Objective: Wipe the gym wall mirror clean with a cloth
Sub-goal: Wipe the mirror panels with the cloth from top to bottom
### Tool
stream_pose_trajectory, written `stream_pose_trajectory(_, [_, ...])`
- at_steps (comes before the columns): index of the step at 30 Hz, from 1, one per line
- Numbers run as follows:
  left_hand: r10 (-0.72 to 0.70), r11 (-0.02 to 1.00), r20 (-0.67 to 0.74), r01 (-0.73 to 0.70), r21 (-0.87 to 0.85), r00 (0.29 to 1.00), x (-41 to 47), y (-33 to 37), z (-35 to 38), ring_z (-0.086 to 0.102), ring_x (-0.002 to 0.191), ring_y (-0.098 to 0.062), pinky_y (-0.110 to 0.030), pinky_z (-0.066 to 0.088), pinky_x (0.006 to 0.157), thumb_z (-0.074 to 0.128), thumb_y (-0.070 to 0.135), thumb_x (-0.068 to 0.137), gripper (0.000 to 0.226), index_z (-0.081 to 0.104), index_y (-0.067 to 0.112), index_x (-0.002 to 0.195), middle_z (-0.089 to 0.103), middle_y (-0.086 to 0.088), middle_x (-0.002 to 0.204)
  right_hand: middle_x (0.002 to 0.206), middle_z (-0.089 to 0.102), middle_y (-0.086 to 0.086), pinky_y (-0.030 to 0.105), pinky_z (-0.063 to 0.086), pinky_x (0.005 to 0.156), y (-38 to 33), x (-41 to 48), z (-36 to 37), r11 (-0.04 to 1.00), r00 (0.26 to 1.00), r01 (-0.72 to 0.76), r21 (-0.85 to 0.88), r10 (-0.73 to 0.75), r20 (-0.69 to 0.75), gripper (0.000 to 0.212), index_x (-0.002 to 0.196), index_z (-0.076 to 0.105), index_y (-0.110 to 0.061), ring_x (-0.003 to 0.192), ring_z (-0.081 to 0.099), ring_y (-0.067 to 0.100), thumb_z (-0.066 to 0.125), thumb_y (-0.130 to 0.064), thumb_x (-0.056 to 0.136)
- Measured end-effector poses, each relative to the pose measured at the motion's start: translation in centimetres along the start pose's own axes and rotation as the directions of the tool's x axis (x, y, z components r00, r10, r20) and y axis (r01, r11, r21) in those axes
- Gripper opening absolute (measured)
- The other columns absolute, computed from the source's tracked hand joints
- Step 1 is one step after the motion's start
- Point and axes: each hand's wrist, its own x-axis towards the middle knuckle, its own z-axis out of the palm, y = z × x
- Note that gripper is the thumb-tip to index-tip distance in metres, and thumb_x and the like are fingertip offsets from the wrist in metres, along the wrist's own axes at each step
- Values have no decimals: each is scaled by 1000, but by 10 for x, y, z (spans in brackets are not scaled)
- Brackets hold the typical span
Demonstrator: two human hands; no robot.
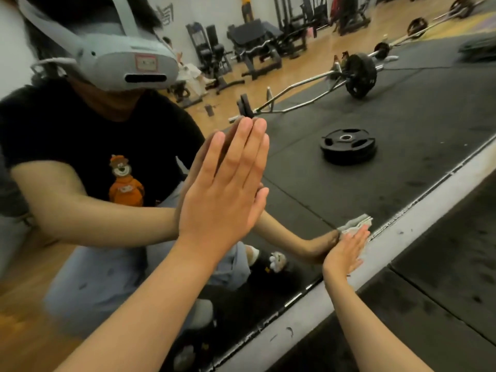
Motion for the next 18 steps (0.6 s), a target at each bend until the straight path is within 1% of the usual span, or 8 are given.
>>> stream_pose_trajectory(4, [8, 1000, -17, -8, 15, 1000, 0, 2, 0, 6, 150, -30, -47, -1, 122, 31, 44, 102, 76, 7, -3, 156, 8, -17, 163, 167, -7, -5, 43, -7, 122, -9, -1, 1, 999, 1000, 5, 38, -6, 13, 52, 157, -5, -27, 153, -6, 13, 13, -33, 109])
stream_pose_trajectory(7, [6, 1000, -25, -6, 19, 1000, 1, 1, 0, 6, 150, -31, -47, -2, 122, 31, 43, 101, 76, 7, -3, 156, 6, -18, 163, 167, -7, 1, 41, -7, 121, -32, -3, -3, 997, 1000, -2, 78, 1, 7, 52, 158, -5, -23, 153, -7, 19, 14, -30, 110])
stream_pose_trajectory(10, [13, 1000, -12, -13, -10, 1000, 0, -1, -2, 7, 151, -31, -46, -1, 123, 35, 42, 99, 77, 9, -3, 156, 8, -17, 163, 166, -8, 6, 37, -8, 121, -77, -8, -7, 982, 985, 172, 79, -172, -1, 53, 158, -3, -18, 153, -8, 21, 18, -24, 110])
stream_pose_trajectory(12, [11, 997, -21, -12, -79, 1000, 3, -3, -5, 13, 150, -29, -44, 4, 123, 39, 38, 95, 75, 15, -1, 155, 16, -16, 162, 166, -7, 10, 37, -9, 122, -111, -9, -10, 960, 962, 271, 69, -271, -22, 54, 157, -1, -14, 153, -8, 24, 22, -20, 109])
stream_pose_trajectory(13, [8, 991, -36, -12, -131, 999, 8, -5, -8, 19, 147, -28, -43, 10, 121, 41, 38, 93, 73, 23, 1, 153, 26, -16, 159, 166, -7, 12, 39, -9, 122, -127, -8, -13, 952, 953, 302, 55, -301, -27, 54, 157, -1, -13, 153, -7, 26, 23, -19, 109])
stream_pose_trajectory(15, [22, 971, -94, -44, -233, 995, 24, -15, -18, 35, 136, -25, -42, 26, 110, 43, 37, 88, 68, 37, 4, 148, 50, -13, 144, 165, -4, 14, 41, -8, 121, -156, -9, -16, 928, 927, 373, 19, -372, -44, 55, 157, 0, -12, 153, -5, 29, 21, -24, 108])
stream_pose_trajectory(16, [41, 963, -130, -74, -260, 991, 35, -23, -24, 39, 132, -24, -41, 30, 105, 43, 37, 88, 67, 40, 4, 146, 56, -12, 138, 165, -3, 15, 41, -8, 121, -169, -11, -18, 912, 910, 411, 4, -411, -50, 57, 157, 2, -13, 153, -4, 30, 19, -30, 104])
stream_pose_trajectory(18, [109, 963, -181, -149, -224, 977, 58, -46, -34, 39, 135, -24, -41, 28, 109, 39, 38, 89, 67, 39, 5, 147, 53, -11, 142, 166, -3, 13, 41, -7, 121, -196, -18, -22, 884, 883, 467, -21, -467, -38, 64, 156, 3, -19, 153, -5, 28, 12, -38, 95])
